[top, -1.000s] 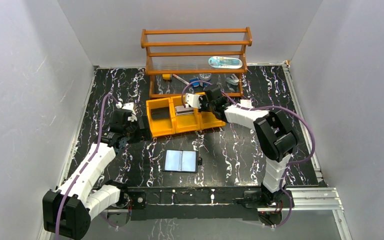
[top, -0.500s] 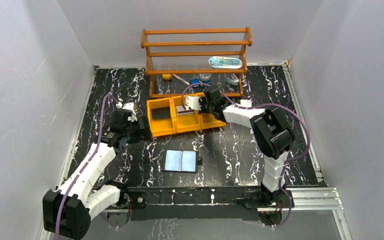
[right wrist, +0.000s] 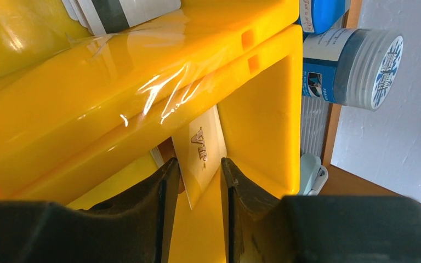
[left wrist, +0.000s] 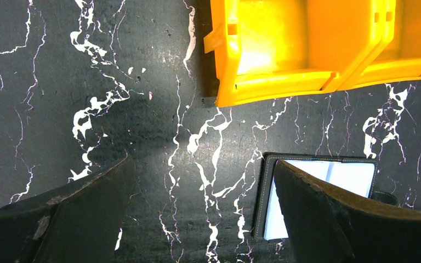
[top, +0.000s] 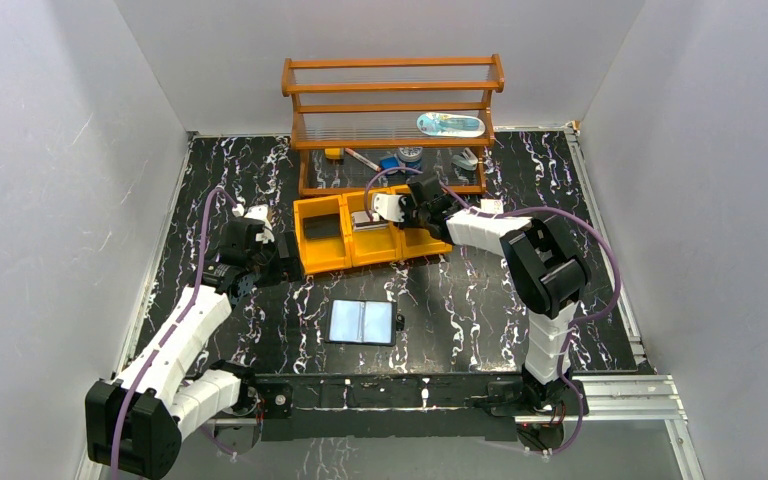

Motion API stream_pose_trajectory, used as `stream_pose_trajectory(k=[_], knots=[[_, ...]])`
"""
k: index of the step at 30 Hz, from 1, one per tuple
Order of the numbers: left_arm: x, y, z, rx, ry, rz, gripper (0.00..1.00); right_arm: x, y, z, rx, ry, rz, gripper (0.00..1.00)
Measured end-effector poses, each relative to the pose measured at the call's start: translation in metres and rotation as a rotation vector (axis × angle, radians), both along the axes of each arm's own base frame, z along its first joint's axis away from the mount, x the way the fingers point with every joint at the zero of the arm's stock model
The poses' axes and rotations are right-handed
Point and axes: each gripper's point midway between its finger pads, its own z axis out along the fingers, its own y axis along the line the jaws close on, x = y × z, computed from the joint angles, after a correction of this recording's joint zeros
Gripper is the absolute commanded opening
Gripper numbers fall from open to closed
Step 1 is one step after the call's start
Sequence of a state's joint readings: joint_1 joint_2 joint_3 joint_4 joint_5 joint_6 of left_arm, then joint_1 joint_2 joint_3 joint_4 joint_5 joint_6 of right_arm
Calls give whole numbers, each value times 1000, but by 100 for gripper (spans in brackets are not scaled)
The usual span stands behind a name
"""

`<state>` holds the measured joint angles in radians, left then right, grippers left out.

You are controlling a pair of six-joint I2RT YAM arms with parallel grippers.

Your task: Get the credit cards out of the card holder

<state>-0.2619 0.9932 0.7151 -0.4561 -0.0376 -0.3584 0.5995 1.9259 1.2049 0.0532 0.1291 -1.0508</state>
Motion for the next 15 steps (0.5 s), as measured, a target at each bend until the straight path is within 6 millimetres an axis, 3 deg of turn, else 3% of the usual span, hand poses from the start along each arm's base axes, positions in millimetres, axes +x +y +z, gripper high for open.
stream_pose_trajectory(k=[15], knots=[[-1, -2, -4, -1, 18, -9, 98, 2, -8, -2, 16, 16, -35, 47]])
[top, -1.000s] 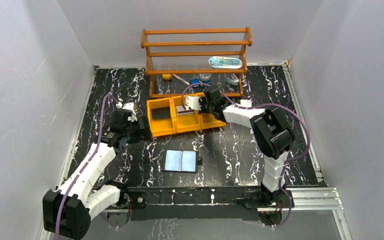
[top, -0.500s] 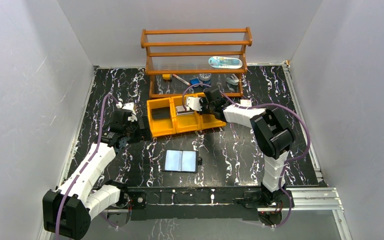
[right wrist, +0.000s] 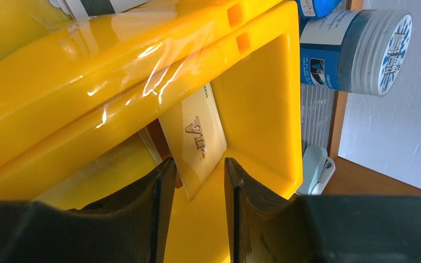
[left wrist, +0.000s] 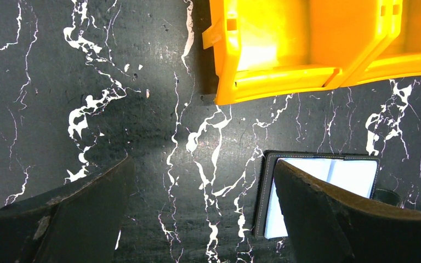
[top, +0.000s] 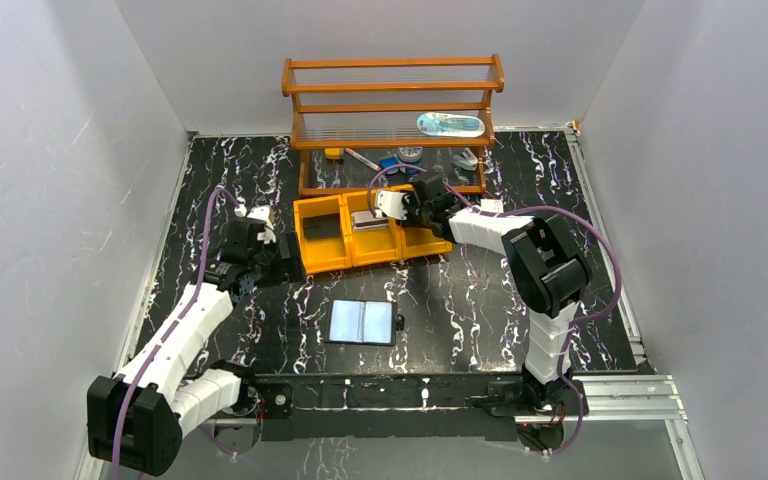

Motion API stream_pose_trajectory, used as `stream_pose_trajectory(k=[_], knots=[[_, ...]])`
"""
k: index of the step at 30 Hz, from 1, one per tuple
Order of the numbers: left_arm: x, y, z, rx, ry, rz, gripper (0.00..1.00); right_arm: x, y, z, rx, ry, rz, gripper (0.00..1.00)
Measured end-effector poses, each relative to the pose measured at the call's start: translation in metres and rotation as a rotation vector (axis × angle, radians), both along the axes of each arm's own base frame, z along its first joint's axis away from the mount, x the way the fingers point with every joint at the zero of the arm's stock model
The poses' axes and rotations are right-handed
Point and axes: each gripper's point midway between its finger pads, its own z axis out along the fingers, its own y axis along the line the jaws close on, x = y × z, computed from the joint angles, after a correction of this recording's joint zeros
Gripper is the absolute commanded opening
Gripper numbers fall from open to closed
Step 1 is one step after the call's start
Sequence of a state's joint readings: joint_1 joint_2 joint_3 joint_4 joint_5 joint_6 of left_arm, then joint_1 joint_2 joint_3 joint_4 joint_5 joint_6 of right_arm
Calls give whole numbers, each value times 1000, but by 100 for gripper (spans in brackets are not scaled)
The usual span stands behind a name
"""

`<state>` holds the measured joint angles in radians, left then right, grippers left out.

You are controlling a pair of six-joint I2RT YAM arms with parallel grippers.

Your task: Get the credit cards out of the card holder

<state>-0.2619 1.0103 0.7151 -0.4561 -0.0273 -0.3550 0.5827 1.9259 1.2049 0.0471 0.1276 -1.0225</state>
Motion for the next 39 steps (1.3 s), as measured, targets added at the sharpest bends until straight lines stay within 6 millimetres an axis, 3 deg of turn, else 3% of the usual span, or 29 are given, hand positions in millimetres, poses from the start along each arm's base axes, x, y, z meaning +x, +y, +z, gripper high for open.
stream_pose_trajectory(k=[16, 21, 23, 26, 31, 33, 36, 39], knots=[[-3, -4, -16, 2, 72, -22, 98, -4, -3, -4, 4, 25, -21, 50], [-3, -4, -16, 1, 73, -24, 98, -5, -1, 1, 46, 36, -47, 56], [-3, -4, -16, 1, 72, -24, 98, -7, 2, 13, 96, 37, -64, 60], [-3, -4, -16, 1, 69, -24, 98, -12, 6, 52, 212, 6, -101, 70], [-1, -2, -6, 1, 27, -15, 98, -31, 7, 160, 576, -87, -235, 74], [0, 0, -1, 6, 5, -5, 98, -42, 8, 188, 721, -64, -304, 75], [1, 5, 6, 17, -30, 16, 98, -59, 15, 203, 917, 87, -448, 75], [3, 12, 13, 34, -65, 48, 98, -81, 27, 184, 1013, 292, -587, 76]])
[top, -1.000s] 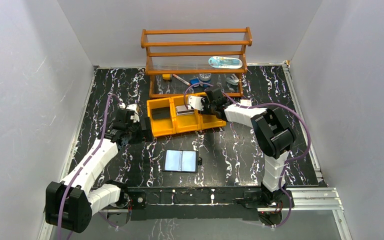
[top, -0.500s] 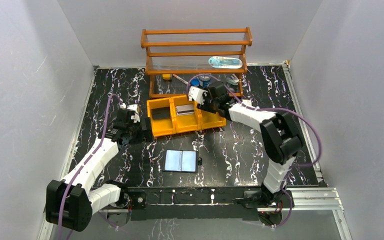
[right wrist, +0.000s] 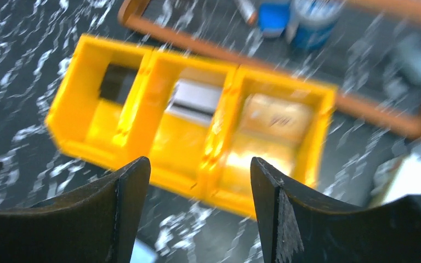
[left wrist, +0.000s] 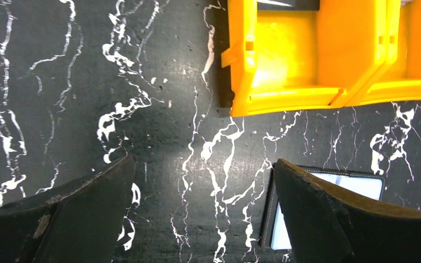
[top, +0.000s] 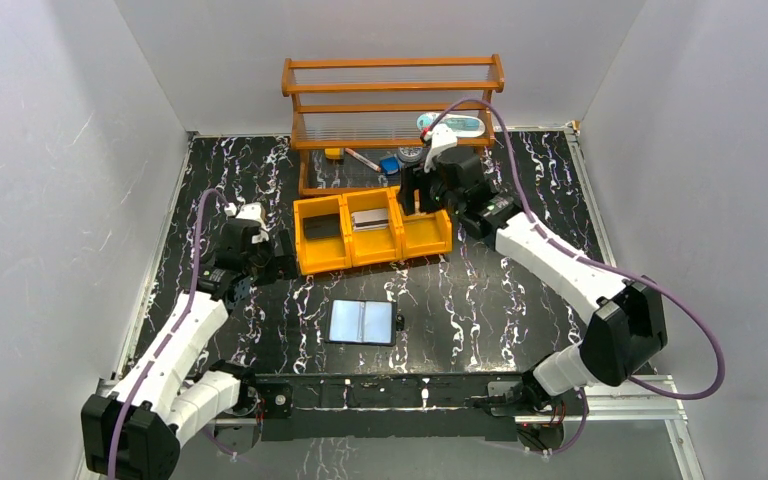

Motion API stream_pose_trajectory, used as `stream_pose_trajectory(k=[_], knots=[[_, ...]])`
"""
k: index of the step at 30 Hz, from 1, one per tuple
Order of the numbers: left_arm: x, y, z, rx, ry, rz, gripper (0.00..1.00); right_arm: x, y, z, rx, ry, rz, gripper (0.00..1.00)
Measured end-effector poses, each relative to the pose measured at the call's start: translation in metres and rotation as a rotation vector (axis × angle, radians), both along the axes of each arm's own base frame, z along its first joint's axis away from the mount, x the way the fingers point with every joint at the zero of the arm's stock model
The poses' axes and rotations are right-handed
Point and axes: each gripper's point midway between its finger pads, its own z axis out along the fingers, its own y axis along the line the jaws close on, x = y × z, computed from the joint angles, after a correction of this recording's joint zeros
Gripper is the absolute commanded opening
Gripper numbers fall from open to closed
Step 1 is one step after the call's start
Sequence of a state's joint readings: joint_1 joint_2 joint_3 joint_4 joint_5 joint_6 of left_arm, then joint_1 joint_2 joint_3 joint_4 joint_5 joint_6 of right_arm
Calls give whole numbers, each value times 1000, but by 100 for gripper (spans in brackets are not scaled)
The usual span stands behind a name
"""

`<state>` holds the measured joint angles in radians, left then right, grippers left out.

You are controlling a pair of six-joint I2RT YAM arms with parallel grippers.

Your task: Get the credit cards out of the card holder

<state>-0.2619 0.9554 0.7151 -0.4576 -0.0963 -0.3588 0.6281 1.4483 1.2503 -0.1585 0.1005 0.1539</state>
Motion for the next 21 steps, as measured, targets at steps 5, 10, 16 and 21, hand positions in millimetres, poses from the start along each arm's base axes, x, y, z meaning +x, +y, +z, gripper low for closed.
stream_pose_trajectory(k=[5, 10, 16, 21], knots=[[1, 13, 9, 35, -45, 60, 98, -71, 41, -59, 62, 276, -13, 78], [-1, 24, 12, 69, -59, 117, 98, -153, 90, -103, 45, 462, 24, 77], [-2, 30, 12, 87, -57, 145, 98, -177, 100, -145, -33, 562, -96, 74], [-3, 32, 14, 89, -66, 156, 98, -191, 111, -171, -111, 604, -130, 75]])
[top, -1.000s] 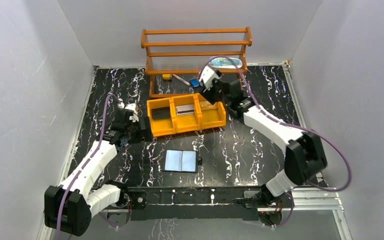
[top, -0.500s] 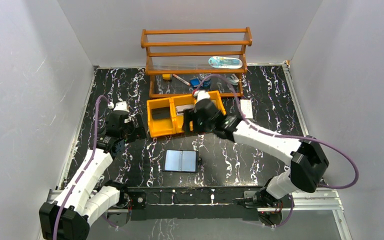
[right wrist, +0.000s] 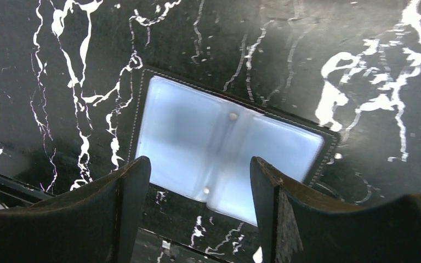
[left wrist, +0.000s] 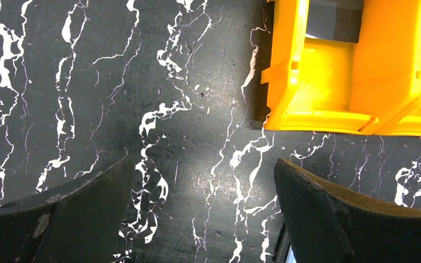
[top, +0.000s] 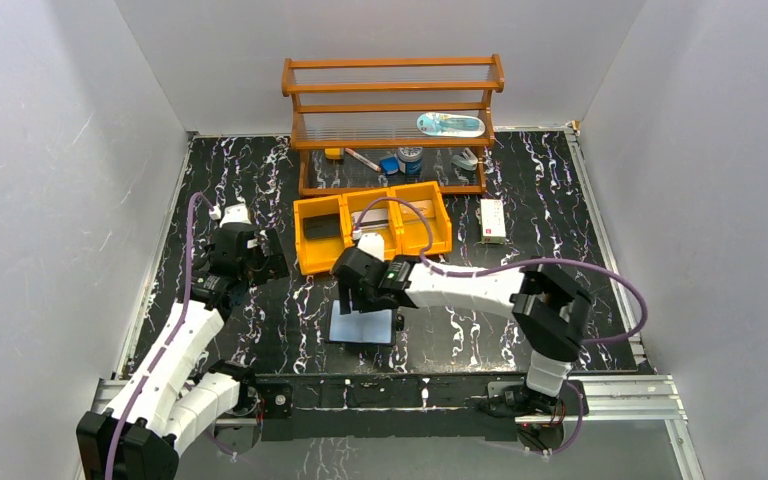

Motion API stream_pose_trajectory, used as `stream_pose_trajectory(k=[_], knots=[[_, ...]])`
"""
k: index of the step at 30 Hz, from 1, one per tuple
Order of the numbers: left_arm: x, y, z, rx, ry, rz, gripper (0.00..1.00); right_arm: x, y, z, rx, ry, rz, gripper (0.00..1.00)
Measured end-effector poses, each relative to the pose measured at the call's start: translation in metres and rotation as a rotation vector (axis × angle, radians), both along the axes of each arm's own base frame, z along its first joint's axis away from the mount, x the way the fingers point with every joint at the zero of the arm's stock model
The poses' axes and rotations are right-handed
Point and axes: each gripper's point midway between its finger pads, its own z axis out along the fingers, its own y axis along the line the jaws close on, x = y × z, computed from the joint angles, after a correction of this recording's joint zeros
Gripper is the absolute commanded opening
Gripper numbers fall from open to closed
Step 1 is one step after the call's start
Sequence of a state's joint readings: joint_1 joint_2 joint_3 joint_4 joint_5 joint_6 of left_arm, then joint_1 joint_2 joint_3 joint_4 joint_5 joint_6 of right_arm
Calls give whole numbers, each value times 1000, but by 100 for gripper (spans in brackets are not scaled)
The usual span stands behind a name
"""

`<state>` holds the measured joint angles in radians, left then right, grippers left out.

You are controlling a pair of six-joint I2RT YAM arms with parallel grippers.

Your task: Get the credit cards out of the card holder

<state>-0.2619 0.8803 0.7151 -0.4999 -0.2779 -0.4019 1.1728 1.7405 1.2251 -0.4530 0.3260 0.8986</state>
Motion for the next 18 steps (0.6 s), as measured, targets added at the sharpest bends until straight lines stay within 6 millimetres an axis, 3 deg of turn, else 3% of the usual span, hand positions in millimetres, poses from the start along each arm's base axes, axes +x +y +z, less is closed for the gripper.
stream_pose_trajectory(k=[9, 18], knots=[[-2, 1, 5, -1, -19, 4, 98, -18, 35, -21, -89, 26, 54, 82], [-2, 3, 8, 2, -32, 10, 98, -22, 30, -42, -183, 47, 60, 85]])
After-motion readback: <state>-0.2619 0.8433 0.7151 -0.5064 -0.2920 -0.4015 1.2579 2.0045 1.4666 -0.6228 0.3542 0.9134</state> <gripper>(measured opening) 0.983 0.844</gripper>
